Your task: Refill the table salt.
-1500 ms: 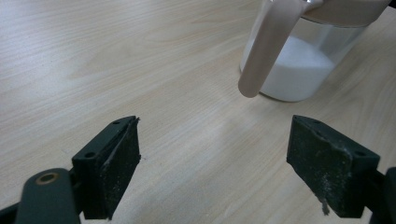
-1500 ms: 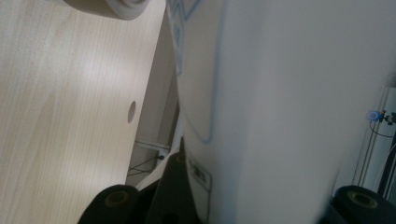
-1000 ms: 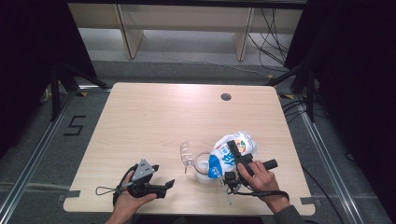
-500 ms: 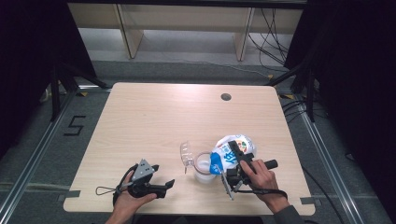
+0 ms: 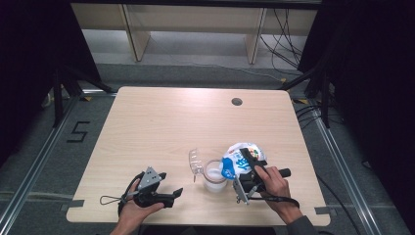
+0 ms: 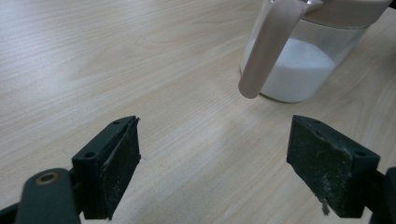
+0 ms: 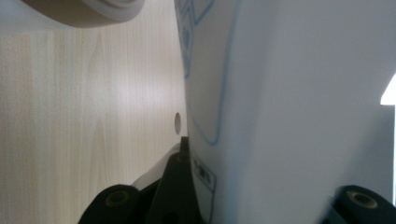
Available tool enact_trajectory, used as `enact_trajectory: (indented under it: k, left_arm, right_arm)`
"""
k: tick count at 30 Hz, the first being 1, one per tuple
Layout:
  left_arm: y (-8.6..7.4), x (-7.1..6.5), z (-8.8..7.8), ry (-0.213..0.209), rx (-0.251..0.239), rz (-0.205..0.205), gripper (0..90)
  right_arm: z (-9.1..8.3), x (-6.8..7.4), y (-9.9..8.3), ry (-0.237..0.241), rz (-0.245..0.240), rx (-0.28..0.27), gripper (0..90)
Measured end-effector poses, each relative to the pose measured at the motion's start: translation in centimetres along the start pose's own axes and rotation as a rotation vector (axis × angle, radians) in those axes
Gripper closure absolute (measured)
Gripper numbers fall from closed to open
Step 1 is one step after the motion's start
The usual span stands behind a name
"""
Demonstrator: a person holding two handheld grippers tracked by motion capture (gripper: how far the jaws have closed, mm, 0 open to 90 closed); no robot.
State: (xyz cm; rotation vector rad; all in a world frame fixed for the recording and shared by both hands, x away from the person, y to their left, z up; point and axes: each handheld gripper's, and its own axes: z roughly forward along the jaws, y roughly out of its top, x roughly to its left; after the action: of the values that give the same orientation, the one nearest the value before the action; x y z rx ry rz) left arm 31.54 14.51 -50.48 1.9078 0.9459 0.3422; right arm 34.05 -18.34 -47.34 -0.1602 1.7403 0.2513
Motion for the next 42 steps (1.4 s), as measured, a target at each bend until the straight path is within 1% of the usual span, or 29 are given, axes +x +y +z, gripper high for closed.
enact_trajectory:
  k: [1,2,3,4,6,9,10,11,12,13,14,17,19,22,23,25,26,27,28,30,32,34,35,36,38,39,40,41,42]
  left_arm:
    - [0.0,0.0,0.0,0.002,0.006,0.004,16.7]
    - [0.0,0.0,0.0,0.001,0.006,0.008,16.7]
    - [0.0,0.0,0.0,0.002,0.004,-0.004,16.7]
    - [0.0,0.0,0.0,0.002,0.008,-0.002,16.7]
    - [0.0,0.0,0.0,0.000,0.002,-0.003,16.7]
    - [0.0,0.0,0.0,0.002,0.006,-0.003,16.7]
    - [0.0,0.0,0.0,0.001,0.005,-0.003,16.7]
    - [0.0,0.0,0.0,0.001,0.004,-0.003,16.7]
    - [0.0,0.0,0.0,0.001,0.005,-0.003,16.7]
    - [0.0,0.0,0.0,0.002,0.006,-0.003,16.7]
    - [0.0,0.0,0.0,0.003,0.005,-0.002,16.7]
    - [0.0,0.0,0.0,0.002,0.005,-0.003,16.7]
    - [0.0,0.0,0.0,0.000,0.002,-0.004,16.7]
    - [0.0,0.0,0.0,0.002,-0.001,-0.004,16.7]
    - [0.0,-0.1,0.1,0.002,-0.006,-0.011,16.7]
    - [0.0,-0.1,0.1,0.001,-0.004,-0.010,16.7]
    - [0.0,-0.1,0.1,0.002,-0.007,-0.012,16.7]
    - [0.0,0.0,0.0,0.003,-0.002,-0.003,16.7]
    - [0.0,0.0,0.1,0.000,-0.004,-0.006,16.7]
    - [0.0,-0.1,0.0,0.002,-0.002,-0.004,16.7]
    - [0.0,0.0,0.0,0.003,-0.004,-0.005,16.7]
    - [0.0,0.0,0.0,0.003,-0.004,0.006,16.7]
    - [0.0,0.0,0.0,0.003,-0.005,-0.005,16.7]
    - [0.0,0.0,0.1,0.003,-0.005,-0.006,16.7]
    - [0.0,-0.1,0.1,0.001,-0.007,-0.005,16.7]
    - [0.0,0.0,0.1,0.000,-0.002,0.002,16.7]
    - [0.0,-0.1,0.1,0.002,-0.006,-0.008,16.7]
    - [0.0,-0.1,0.1,0.001,-0.006,-0.005,16.7]
    - [0.0,-0.1,0.1,0.001,-0.006,-0.007,16.7]
  right_arm:
    - [0.0,0.1,-0.1,0.007,0.034,0.015,84.4]
    - [0.0,0.0,-0.2,0.010,0.031,0.009,84.5]
    - [0.1,-0.1,-0.3,0.005,0.043,0.001,84.5]
    - [0.1,-0.1,-0.5,0.007,0.055,-0.004,84.6]
    - [0.0,-0.1,-0.5,0.028,0.114,0.011,84.6]
    - [0.2,-0.3,-1.0,0.050,0.162,0.008,84.7]
    - [0.4,-0.3,-1.1,0.065,0.169,-0.002,84.7]
    - [0.5,-0.4,-1.3,0.065,0.171,-0.011,84.7]
    - [0.5,-0.6,-1.5,0.070,0.183,-0.013,84.7]
    - [0.4,-0.6,-1.6,0.077,0.221,0.005,84.7]
    - [0.4,-0.8,-1.7,0.074,0.244,0.016,84.8]
    - [0.4,-0.9,-2.2,0.097,0.328,0.014,84.9]
    - [0.6,-1.1,-2.8,0.125,0.402,0.005,85.1]
    - [0.8,-1.3,-3.4,0.157,0.474,0.001,85.3]
    - [0.9,-1.3,-3.6,0.145,0.486,-0.003,85.4]
    - [1.0,-1.4,-4.1,0.150,0.510,0.013,86.0]
    - [1.0,-1.3,-4.2,0.152,0.533,0.014,86.2]
    - [1.1,-1.4,-4.4,0.170,0.559,0.015,86.5]
    - [1.2,-1.3,-4.5,0.169,0.572,0.020,86.6]
    - [1.3,-1.3,-4.9,0.183,0.611,0.024,86.6]
    - [1.4,-1.3,-5.1,0.187,0.622,0.031,86.8]
    - [1.6,-1.3,-5.5,0.198,0.666,0.026,87.0]
    - [1.6,-1.3,-5.6,0.200,0.678,0.027,87.0]
    - [1.6,-1.3,-5.9,0.210,0.707,0.024,87.0]
    - [1.8,-1.4,-6.4,0.212,0.750,0.024,87.0]
    - [1.8,-1.4,-6.6,0.216,0.767,0.024,87.1]
    - [1.9,-1.4,-6.8,0.215,0.780,0.025,87.2]
    - [2.0,-1.5,-7.1,0.219,0.794,0.017,87.4]
    - [2.0,-1.5,-7.3,0.224,0.826,0.018,87.6]
